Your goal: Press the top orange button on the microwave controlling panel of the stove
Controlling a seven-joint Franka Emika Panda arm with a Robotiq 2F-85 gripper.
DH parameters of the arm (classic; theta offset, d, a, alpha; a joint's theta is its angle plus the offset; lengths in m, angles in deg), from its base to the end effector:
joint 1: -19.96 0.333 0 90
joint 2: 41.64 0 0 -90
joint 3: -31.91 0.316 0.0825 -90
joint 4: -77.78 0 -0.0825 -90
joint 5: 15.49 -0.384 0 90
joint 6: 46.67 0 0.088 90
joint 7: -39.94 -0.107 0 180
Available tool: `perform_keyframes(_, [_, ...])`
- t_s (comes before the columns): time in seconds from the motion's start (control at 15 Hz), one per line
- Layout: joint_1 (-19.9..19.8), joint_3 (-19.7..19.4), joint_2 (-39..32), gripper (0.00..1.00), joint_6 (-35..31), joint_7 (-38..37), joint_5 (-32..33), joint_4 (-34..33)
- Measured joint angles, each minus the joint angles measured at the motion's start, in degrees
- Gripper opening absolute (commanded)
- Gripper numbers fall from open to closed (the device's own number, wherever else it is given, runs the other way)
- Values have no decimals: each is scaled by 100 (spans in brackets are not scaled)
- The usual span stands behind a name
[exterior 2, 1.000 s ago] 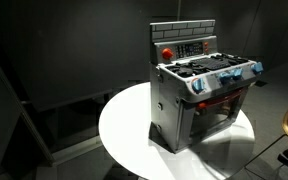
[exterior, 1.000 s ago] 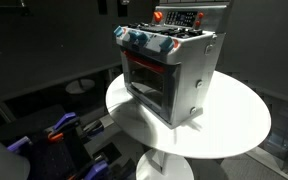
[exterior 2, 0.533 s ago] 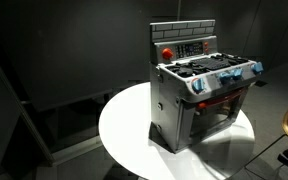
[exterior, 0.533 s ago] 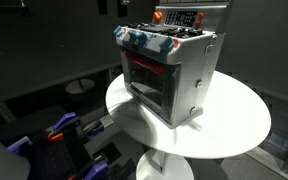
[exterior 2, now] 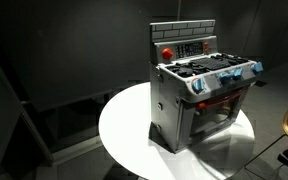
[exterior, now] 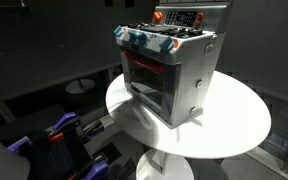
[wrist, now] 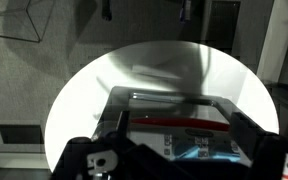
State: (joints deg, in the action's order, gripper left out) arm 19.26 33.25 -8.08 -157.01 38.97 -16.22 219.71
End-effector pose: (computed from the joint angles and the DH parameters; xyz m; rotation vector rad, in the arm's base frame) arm 0.3761 0.0057 0.4952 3.1406 -0.0214 0.0539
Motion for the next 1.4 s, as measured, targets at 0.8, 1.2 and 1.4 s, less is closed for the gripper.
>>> perform_keyframes(0.8, [-241,-1,-1211,100,-1274,-182,630,-1128])
perform_keyframes(1.2, [-414,-42,-1938,100,-1851,-501,1011,-1521])
perform_keyframes(1.4, [-432,-79,-2277,100,-2070,-605,1083,-1748])
